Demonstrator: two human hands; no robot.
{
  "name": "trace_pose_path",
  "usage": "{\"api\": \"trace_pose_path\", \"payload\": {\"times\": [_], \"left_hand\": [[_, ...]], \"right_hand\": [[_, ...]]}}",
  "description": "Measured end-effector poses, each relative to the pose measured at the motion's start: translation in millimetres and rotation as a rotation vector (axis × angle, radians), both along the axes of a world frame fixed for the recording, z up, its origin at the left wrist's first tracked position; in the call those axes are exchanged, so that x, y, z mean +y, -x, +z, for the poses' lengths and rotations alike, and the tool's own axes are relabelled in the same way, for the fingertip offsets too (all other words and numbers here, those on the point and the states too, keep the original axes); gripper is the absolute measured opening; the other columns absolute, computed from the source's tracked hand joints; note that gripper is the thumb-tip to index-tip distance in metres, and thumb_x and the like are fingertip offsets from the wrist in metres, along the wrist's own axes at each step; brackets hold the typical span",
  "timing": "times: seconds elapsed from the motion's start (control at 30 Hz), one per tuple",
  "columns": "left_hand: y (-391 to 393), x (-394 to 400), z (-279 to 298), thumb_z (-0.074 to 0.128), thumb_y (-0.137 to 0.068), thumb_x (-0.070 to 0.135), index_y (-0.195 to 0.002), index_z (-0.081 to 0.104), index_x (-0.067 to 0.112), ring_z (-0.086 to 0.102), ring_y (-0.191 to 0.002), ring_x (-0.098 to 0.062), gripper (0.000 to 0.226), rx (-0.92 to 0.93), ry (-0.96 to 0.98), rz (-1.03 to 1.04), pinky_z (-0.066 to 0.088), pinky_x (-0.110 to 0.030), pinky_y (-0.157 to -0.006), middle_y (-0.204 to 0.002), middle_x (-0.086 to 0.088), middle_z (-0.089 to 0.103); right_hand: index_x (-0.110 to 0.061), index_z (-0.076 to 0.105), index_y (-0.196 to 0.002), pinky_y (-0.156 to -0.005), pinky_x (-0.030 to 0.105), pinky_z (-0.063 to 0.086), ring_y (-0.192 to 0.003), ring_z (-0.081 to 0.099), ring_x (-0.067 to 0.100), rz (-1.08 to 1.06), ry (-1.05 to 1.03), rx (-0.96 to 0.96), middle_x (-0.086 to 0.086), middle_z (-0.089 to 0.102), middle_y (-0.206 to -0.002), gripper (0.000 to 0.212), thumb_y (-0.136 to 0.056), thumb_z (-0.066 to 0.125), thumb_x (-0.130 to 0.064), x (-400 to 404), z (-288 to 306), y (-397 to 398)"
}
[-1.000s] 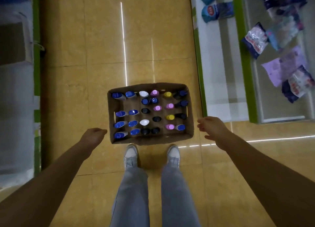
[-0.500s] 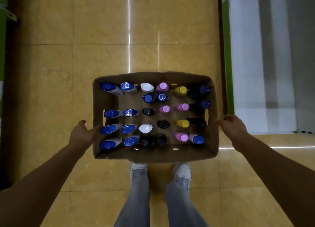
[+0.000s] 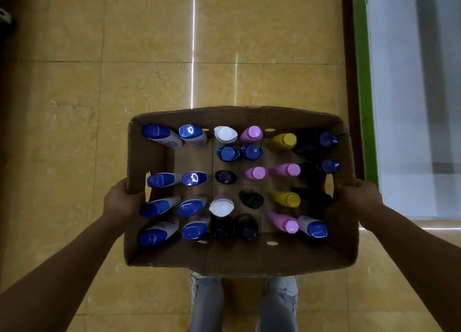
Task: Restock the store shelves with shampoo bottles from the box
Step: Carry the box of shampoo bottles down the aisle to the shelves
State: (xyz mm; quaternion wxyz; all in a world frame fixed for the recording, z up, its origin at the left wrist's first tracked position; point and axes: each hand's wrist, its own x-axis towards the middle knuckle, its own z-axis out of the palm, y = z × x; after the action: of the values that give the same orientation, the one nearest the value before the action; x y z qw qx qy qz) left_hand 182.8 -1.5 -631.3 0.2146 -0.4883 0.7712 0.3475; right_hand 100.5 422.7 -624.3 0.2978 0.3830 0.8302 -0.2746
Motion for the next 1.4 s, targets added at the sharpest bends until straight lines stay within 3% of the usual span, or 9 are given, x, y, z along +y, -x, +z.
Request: {"api": "trace_pose_path", "payload": {"times": [0.07,0.23,0.33,0.5,0.7,1.17,1.3,1.4], "left_hand": [[0,1,-4,0.053,-0.087,0.003,-0.105,0.059,0.004,0.055,-0.071,-0.022,0.019,-0.006,-0.002,-0.001,0.042,-0.031,-0.057,-0.081,-0.009,0.059],[2,0,-8,0.055,-0.09,0.007,-0.102,0.057,0.005,0.055,-0.075,-0.028,0.013,0.002,-0.031,0.018,0.046,-0.038,-0.065,-0.086,-0.015,0.06],[3,-2,-11,0.056,-0.09,0.005,-0.104,0.058,0.001,0.056,-0.084,-0.033,0.015,-0.01,-0.061,0.049,0.045,-0.045,-0.077,-0.095,-0.023,0.061],[4,-1,-13,0.052,-0.092,0.001,-0.119,0.056,0.0,0.056,-0.097,-0.03,0.028,-0.022,-0.101,0.093,0.045,-0.043,-0.083,-0.11,-0.02,0.06],[7,-3,-8,0.052,-0.092,-0.001,-0.123,0.054,-0.001,0.057,-0.107,-0.034,0.031,-0.016,-0.11,0.08,0.045,-0.048,-0.089,-0.117,-0.021,0.06],[-4,-4,4,0.051,-0.092,0.0,-0.121,0.054,0.0,0.055,-0.094,-0.027,0.029,0.07,-0.144,0.105,0.046,-0.039,-0.072,-0.105,-0.016,0.059],[-5,-4,12,0.049,-0.093,0.002,-0.123,0.053,0.001,0.056,-0.097,-0.028,0.03,0.066,-0.15,0.109,0.048,-0.044,-0.081,-0.106,-0.015,0.059],[-9,-5,18,0.049,-0.093,0.002,-0.125,0.052,0.003,0.057,-0.099,-0.028,0.032,0.059,-0.151,0.119,0.048,-0.046,-0.084,-0.108,-0.014,0.06]], "right_hand": [[-0.005,0.068,-0.095,-0.081,0.049,0.056,-0.083,0.064,0.039,0.018,0.007,-0.014,0.019,0.068,-0.087,0.016,-0.087,0.059,-0.016,2,-3,2],[-0.001,0.063,-0.098,-0.072,0.036,0.045,-0.082,0.06,0.035,0.035,0.042,-0.014,0.023,0.064,-0.091,0.014,-0.091,0.055,-0.012,0,-13,6],[-0.003,0.059,-0.101,-0.078,0.04,0.047,-0.084,0.057,0.033,0.002,0.072,-0.004,0.023,0.061,-0.094,0.011,-0.093,0.056,-0.009,2,-18,8],[0.002,0.058,-0.114,-0.092,0.055,0.05,-0.099,0.061,0.042,-0.056,0.131,-0.04,0.027,0.063,-0.104,0.022,-0.093,0.058,-0.005,7,-20,10],[0.001,0.058,-0.114,-0.089,0.052,0.05,-0.094,0.061,0.038,-0.082,0.15,-0.037,0.024,0.062,-0.101,0.02,-0.095,0.056,-0.004,5,-18,12],[-0.004,0.059,-0.118,-0.088,0.053,0.052,-0.098,0.062,0.037,-0.081,0.114,0.047,0.02,0.065,-0.104,0.024,-0.095,0.055,-0.009,3,-12,0],[-0.002,0.06,-0.119,-0.079,0.044,0.052,-0.098,0.062,0.037,-0.108,0.115,0.046,0.021,0.065,-0.105,0.025,-0.096,0.055,-0.01,4,-6,-4],[-0.003,0.061,-0.118,-0.088,0.049,0.052,-0.1,0.061,0.036,-0.109,0.13,0.052,0.02,0.065,-0.104,0.023,-0.096,0.055,-0.009,4,2,-7]]}}
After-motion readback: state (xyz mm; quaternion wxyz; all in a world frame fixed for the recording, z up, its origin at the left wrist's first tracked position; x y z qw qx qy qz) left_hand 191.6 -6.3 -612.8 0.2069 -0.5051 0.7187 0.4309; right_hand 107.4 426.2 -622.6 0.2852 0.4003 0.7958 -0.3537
